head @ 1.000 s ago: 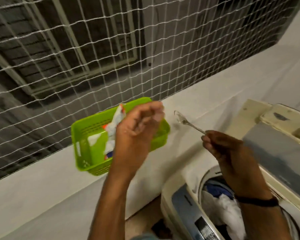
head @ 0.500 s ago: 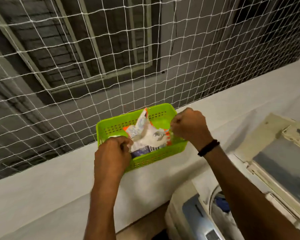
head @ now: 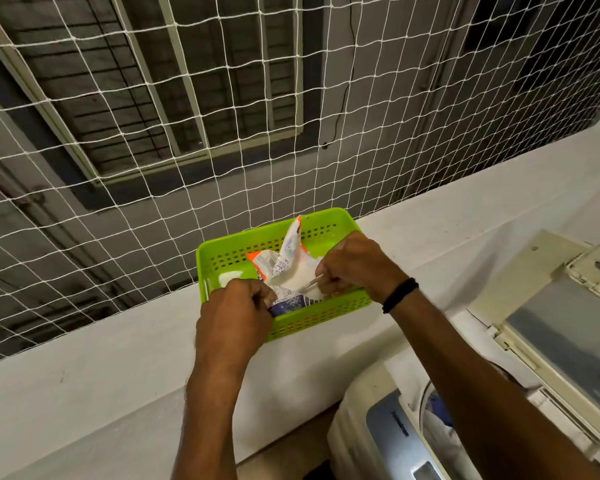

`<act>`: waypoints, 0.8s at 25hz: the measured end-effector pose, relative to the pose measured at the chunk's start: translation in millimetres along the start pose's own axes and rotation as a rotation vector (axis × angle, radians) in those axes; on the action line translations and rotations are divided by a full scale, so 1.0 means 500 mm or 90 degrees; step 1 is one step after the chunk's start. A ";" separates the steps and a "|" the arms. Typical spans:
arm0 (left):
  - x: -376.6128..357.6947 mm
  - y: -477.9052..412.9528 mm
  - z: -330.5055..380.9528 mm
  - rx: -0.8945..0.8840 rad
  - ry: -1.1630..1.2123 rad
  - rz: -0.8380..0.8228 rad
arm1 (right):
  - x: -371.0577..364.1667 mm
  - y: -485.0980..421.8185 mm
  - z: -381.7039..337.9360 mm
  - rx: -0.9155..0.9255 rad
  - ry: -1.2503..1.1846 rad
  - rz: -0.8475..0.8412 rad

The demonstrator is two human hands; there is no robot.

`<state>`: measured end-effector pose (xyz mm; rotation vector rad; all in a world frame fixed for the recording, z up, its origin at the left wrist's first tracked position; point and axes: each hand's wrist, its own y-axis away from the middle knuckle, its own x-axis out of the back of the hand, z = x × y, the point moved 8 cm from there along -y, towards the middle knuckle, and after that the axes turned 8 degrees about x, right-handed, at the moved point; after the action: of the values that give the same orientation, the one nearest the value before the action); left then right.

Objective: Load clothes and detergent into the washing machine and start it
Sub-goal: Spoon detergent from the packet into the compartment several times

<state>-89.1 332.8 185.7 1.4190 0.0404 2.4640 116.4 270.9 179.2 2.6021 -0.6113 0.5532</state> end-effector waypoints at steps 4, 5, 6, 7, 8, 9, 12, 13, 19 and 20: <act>0.006 0.004 0.000 0.010 0.013 0.018 | 0.051 0.008 0.020 -0.014 -0.098 0.087; 0.010 0.007 0.004 0.009 0.017 0.026 | 0.064 0.015 0.022 -0.013 -0.116 0.107; 0.014 0.011 0.009 0.007 0.024 0.036 | 0.074 0.021 0.023 -0.009 -0.141 0.124; 0.020 0.016 0.016 0.005 0.035 0.047 | 0.084 0.027 0.023 0.002 -0.169 0.137; 0.027 0.023 0.026 -0.001 0.049 0.063 | 0.094 0.032 0.024 0.015 -0.188 0.146; 0.037 0.031 0.035 -0.008 0.066 0.084 | 0.101 0.040 0.022 0.026 -0.212 0.154; 0.067 0.051 0.061 -0.040 0.160 0.170 | 0.115 0.069 0.018 0.050 -0.293 0.144; 0.073 0.056 0.068 -0.056 0.210 0.192 | 0.120 0.078 0.015 0.061 -0.313 0.136; 0.062 0.070 0.102 -0.128 0.434 0.223 | 0.167 0.107 0.049 0.086 -0.361 0.140; 0.054 0.074 0.112 -0.140 0.458 0.221 | 0.178 0.113 0.061 0.086 -0.368 0.149</act>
<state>-63.1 297.8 243.6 0.4265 -0.3365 3.0144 170.8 181.1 211.3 2.8398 -1.1004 -0.1183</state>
